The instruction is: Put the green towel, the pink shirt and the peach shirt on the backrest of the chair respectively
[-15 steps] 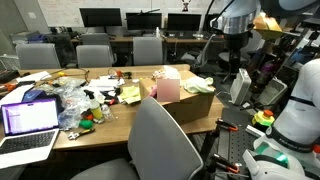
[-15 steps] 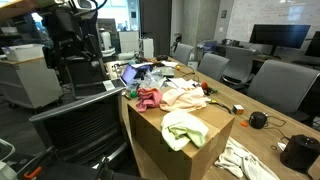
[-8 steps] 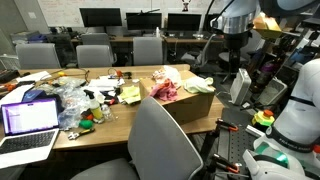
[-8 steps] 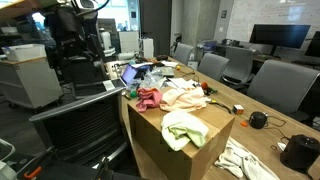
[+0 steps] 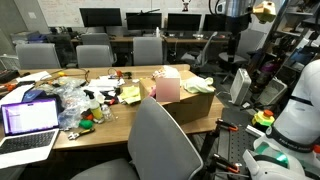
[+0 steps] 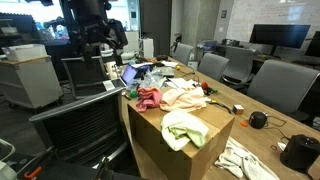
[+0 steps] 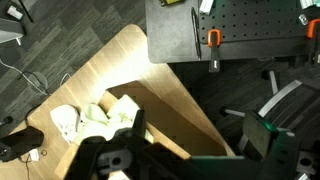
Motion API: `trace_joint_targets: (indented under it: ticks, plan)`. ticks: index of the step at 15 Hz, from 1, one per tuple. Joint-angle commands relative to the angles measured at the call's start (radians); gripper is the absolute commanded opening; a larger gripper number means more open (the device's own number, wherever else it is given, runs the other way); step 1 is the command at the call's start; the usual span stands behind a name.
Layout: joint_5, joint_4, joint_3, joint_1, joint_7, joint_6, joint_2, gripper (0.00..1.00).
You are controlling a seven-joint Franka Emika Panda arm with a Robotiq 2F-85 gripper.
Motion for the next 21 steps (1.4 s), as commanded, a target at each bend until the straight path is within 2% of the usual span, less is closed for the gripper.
trace_joint_targets:
  ticks: [1, 5, 12, 21]
  plan:
    - [0.008, 0.093, -0.07, -0.024, -0.044, 0.012, 0.067, 1.0]
    - [0.018, 0.161, -0.109, -0.033, -0.054, 0.041, 0.11, 1.0]
    - [0.018, 0.284, -0.122, -0.067, -0.022, 0.139, 0.182, 1.0]
    - [0.063, 0.421, -0.173, -0.102, -0.032, 0.231, 0.407, 1.0]
